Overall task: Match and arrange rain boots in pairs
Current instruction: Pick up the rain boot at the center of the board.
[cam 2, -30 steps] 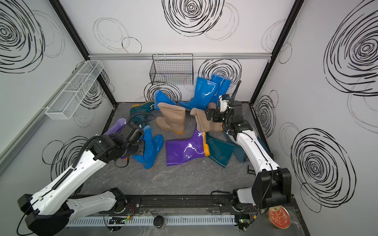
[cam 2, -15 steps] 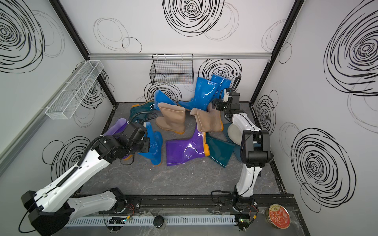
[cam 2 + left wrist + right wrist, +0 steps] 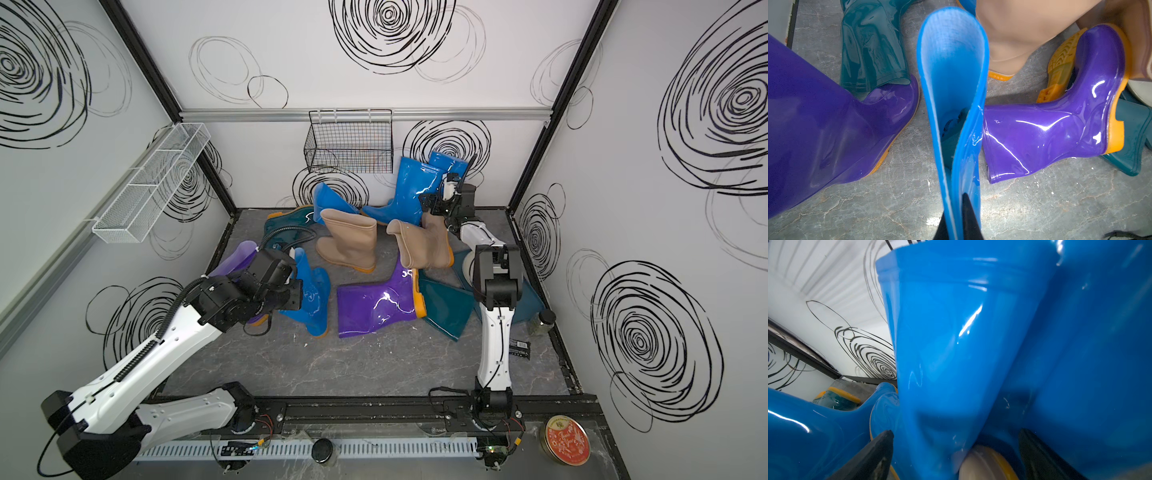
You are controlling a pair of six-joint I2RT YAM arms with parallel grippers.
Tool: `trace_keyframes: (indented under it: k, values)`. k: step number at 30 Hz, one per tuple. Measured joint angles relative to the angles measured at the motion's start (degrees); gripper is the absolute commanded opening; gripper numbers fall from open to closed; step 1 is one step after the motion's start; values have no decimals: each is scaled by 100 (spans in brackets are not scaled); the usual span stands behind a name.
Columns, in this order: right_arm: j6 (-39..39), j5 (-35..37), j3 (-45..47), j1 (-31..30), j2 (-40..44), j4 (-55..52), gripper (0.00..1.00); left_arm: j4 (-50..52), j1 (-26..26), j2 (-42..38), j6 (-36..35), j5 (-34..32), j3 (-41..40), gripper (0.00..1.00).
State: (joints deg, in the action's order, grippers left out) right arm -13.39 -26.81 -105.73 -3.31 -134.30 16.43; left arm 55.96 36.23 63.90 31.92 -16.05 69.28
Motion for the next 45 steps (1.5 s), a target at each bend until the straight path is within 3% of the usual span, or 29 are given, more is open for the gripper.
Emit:
trace_keyframes:
  k: [4, 6, 11, 13, 18, 26, 35, 45]
  values:
    - [-50, -382, -437, -17, -498, 356, 89, 0, 33, 68, 44, -72, 33, 0]
    - [-103, -573, -581, -24, -669, 472, 78, -2, 61, 98, 57, -96, 48, 0]
    - [-249, -927, -564, -52, -706, 782, 17, -4, 87, 109, 81, -155, 48, 0]
    - [-291, -955, -426, -59, -619, 844, 1, 0, 90, 107, 85, -184, 48, 0]
    - [-468, -946, 431, -107, 59, 931, 0, -46, 90, 2, 81, -210, -39, 0]
    - [-557, -887, 1731, -175, 2070, 581, 0, -258, 81, -476, 24, -221, -435, 0]
    - [-474, -695, 1801, 94, 3676, 42, 0, -470, 46, -739, -111, -175, -667, 0]
    - [-667, -804, 1635, 372, 4024, -796, 0, -752, 46, -852, -238, -50, -839, 0]
